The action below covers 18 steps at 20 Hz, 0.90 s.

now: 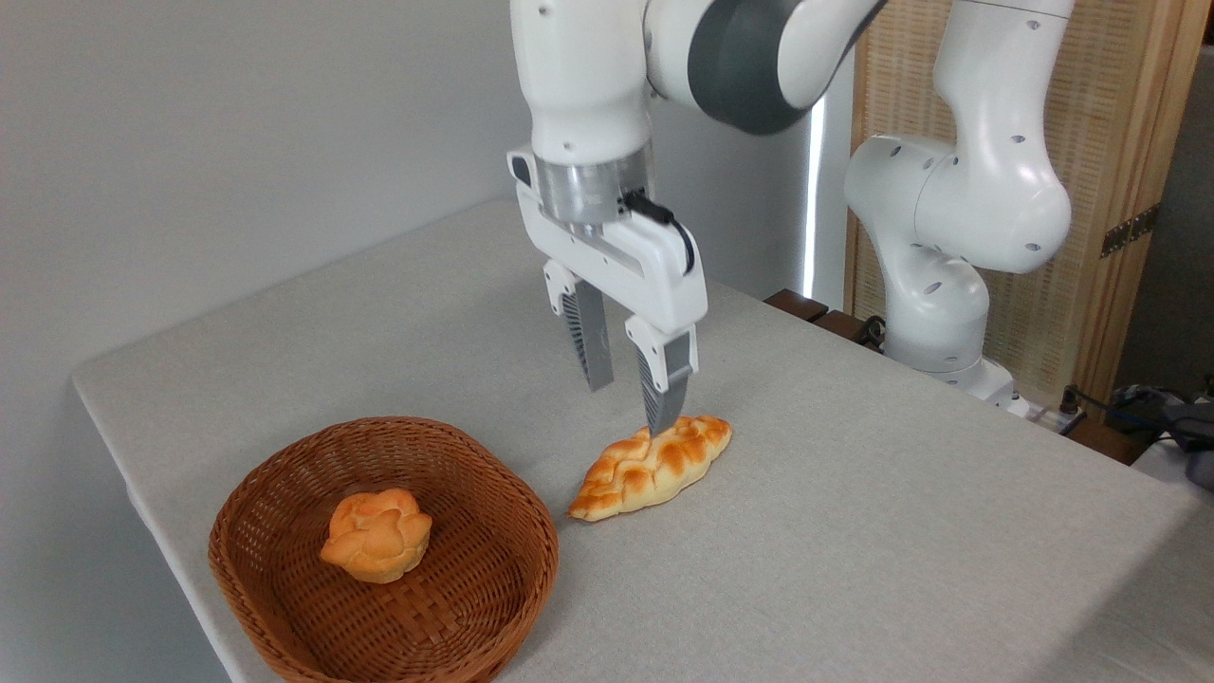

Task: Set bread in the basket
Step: 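Lower the gripper onto the braided loaf and close on its middle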

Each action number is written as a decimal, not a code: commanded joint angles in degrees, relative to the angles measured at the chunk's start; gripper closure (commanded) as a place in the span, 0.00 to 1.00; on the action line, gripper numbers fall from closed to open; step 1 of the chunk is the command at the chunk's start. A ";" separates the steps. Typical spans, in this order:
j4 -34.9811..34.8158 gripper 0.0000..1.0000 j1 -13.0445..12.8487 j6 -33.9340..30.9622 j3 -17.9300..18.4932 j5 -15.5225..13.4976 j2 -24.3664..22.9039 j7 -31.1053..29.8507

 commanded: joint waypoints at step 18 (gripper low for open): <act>-7.96 0.00 -2.16 6.39 0.79 4.25 -0.02 0.54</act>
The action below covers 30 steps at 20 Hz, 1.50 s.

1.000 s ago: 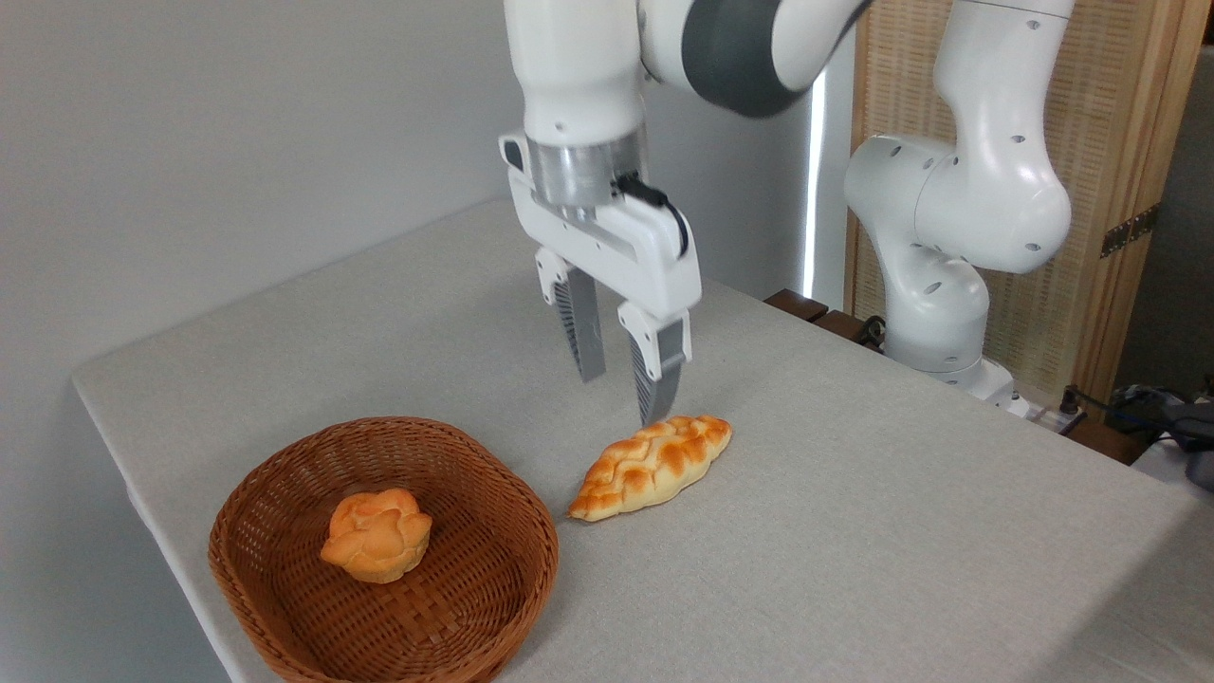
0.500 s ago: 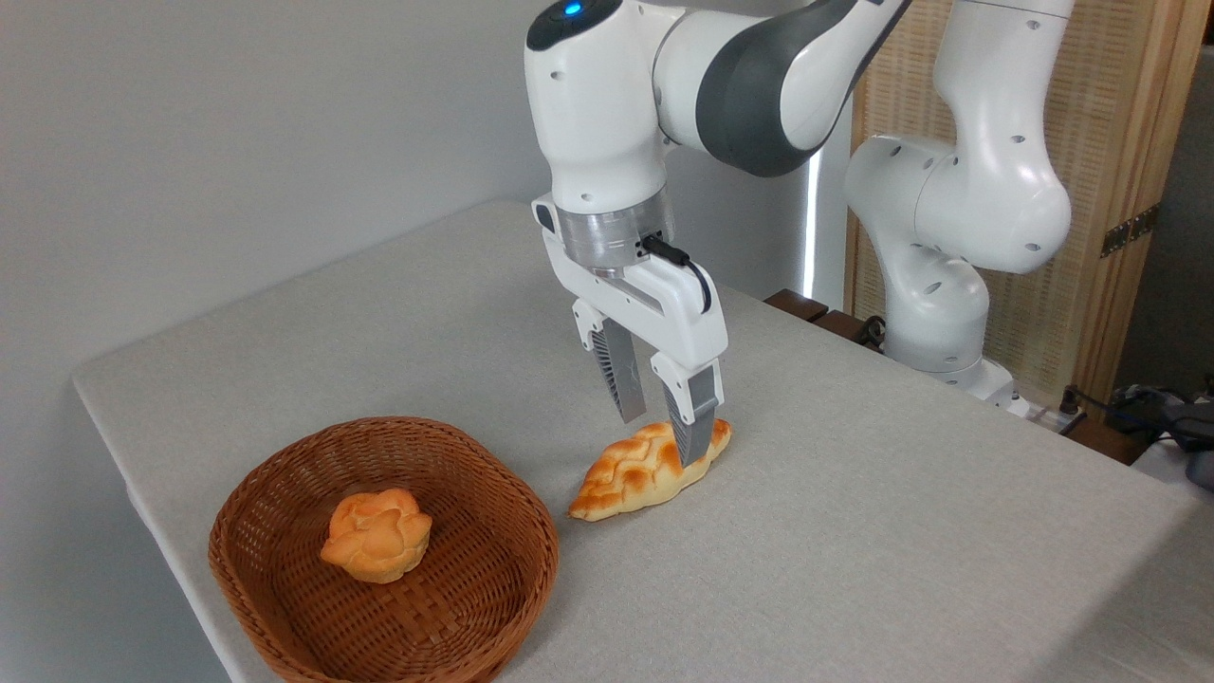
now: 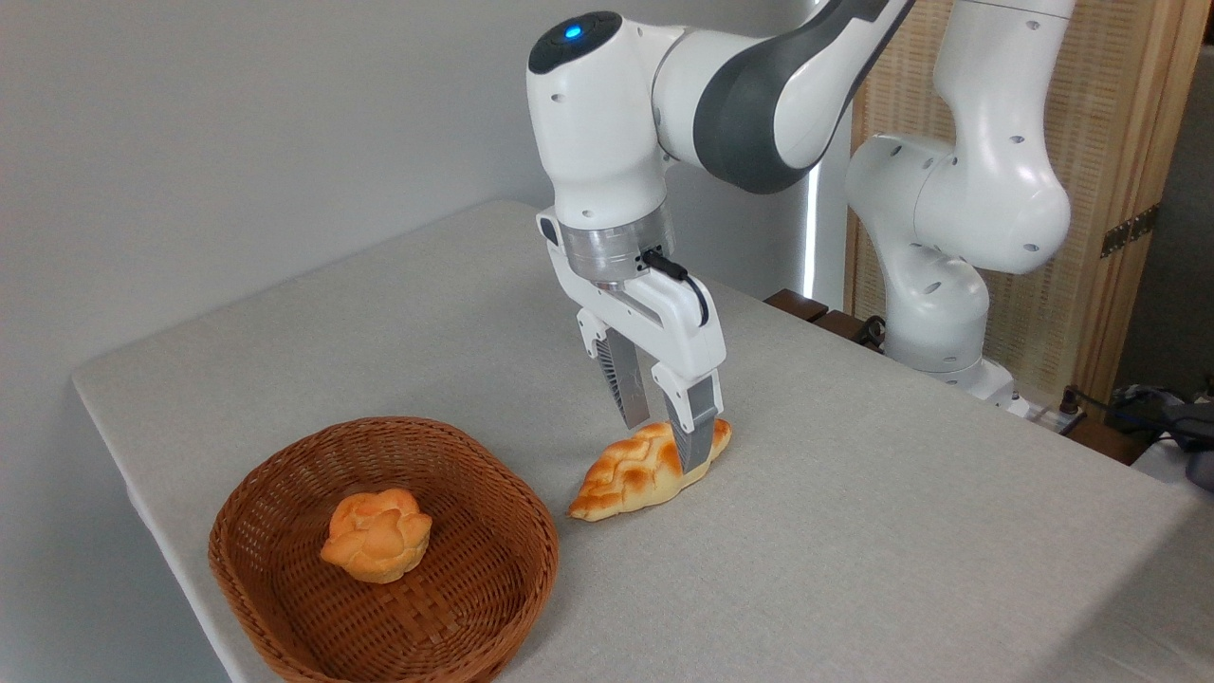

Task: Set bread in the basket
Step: 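Lower the gripper onto the braided loaf and close on its middle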

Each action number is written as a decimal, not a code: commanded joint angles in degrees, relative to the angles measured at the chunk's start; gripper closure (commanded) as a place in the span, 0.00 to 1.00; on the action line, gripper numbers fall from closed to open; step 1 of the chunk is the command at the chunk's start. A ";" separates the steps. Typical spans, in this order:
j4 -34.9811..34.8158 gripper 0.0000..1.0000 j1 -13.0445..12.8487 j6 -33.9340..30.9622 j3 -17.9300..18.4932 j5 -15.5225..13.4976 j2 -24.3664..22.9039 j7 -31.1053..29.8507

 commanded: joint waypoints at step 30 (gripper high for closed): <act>-3.71 0.49 -1.58 7.10 0.67 0.26 1.44 0.61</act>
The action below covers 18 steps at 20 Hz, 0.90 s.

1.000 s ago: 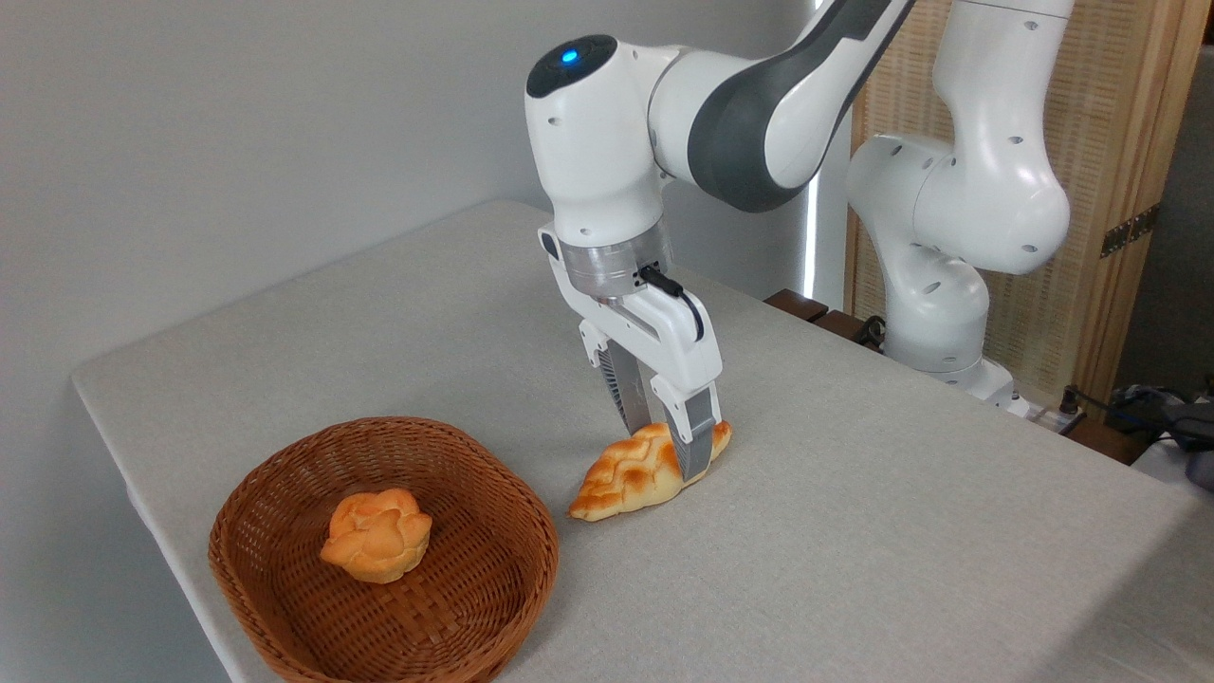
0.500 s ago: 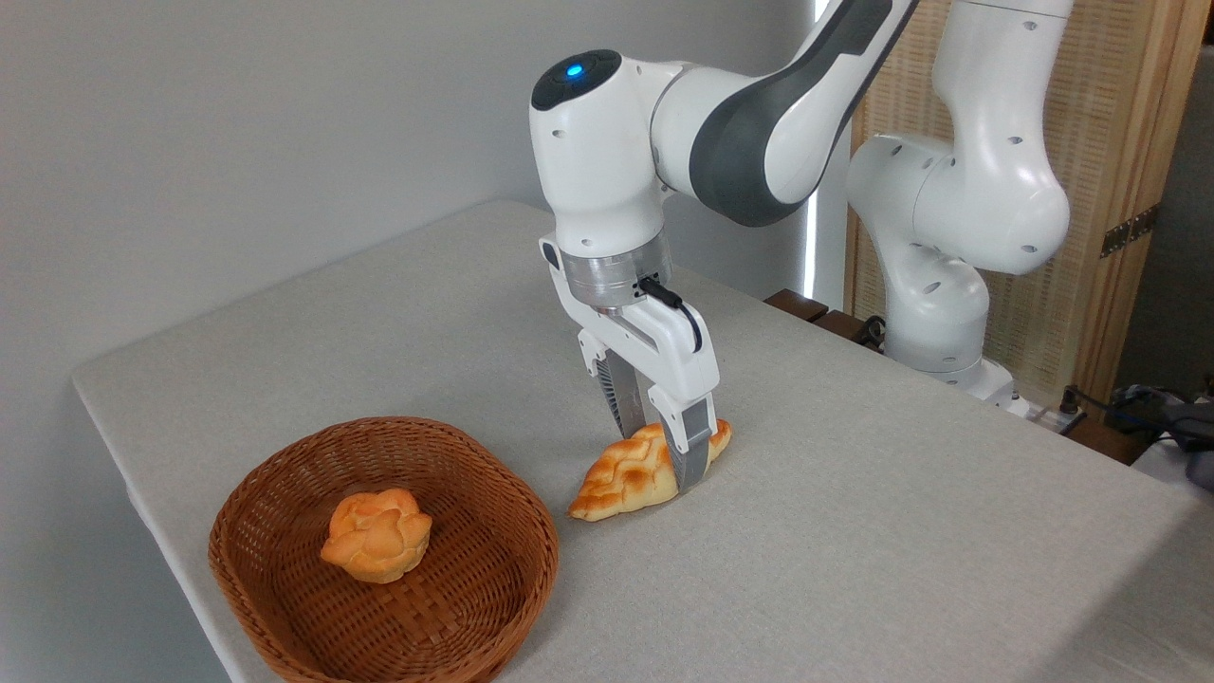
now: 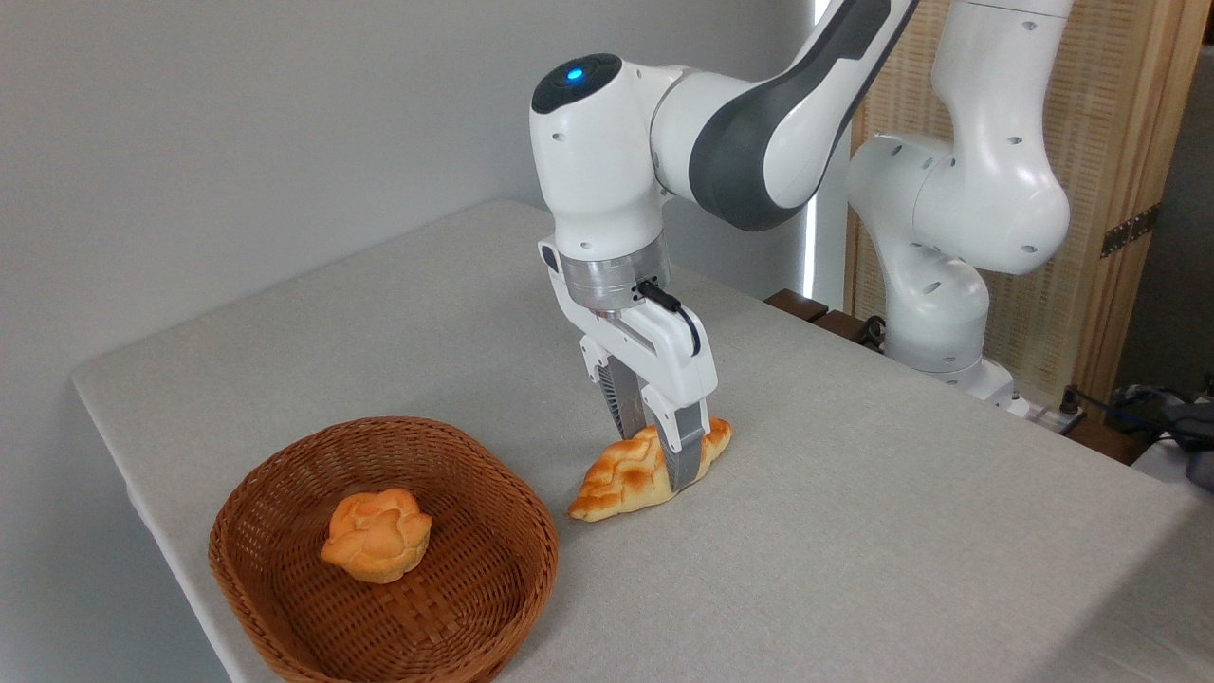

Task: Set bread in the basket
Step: 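Lower the gripper onto the braided loaf and close on its middle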

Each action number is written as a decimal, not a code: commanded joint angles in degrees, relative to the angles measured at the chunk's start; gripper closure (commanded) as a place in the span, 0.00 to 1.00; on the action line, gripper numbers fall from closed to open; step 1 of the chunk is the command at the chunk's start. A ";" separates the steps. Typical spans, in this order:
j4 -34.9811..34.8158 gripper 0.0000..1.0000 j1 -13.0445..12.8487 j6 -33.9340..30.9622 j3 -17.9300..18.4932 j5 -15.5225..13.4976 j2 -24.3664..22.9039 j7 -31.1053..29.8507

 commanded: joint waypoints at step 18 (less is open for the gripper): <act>-0.22 0.50 -1.61 0.96 0.76 0.88 -1.24 2.11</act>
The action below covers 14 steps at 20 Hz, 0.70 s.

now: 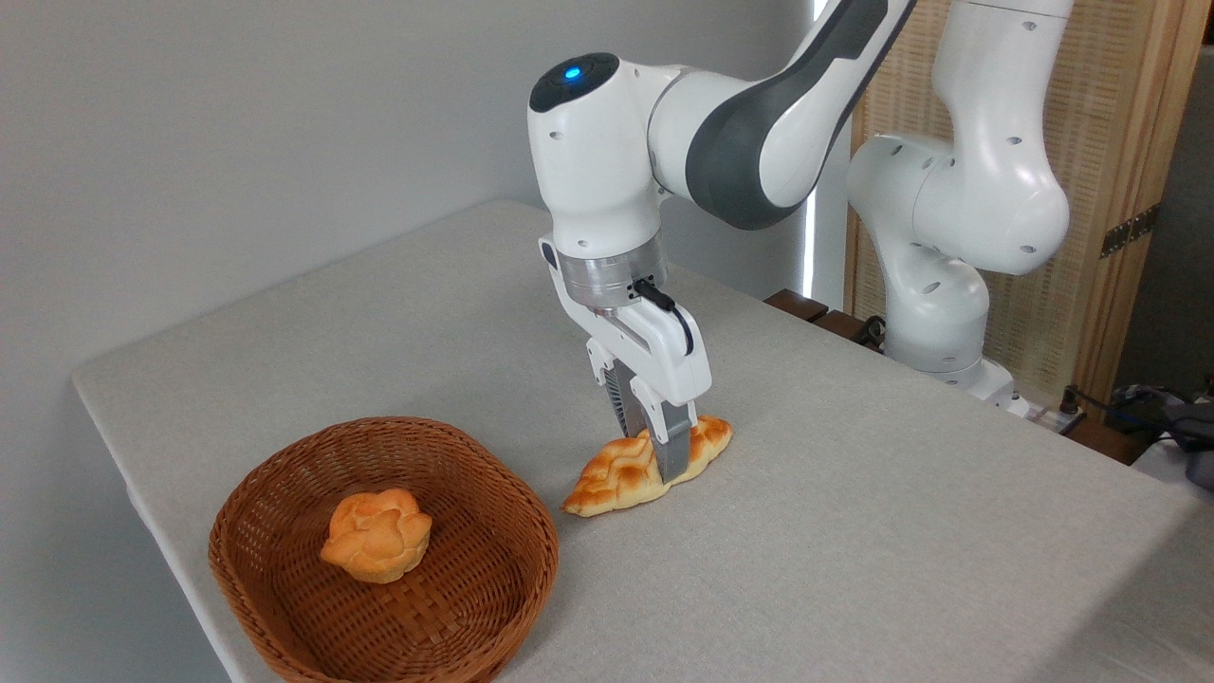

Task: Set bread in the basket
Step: 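Lift the braided loaf and carry it over the wicker basket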

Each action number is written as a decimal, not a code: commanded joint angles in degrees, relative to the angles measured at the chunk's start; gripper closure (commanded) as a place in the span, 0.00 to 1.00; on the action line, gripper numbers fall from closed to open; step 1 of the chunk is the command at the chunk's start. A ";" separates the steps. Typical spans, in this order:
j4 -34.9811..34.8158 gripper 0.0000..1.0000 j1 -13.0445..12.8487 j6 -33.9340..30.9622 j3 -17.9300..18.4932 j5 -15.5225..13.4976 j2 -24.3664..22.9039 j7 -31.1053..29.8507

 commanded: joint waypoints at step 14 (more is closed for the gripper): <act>17.46 0.53 -2.17 -16.22 2.34 -5.36 0.14 1.15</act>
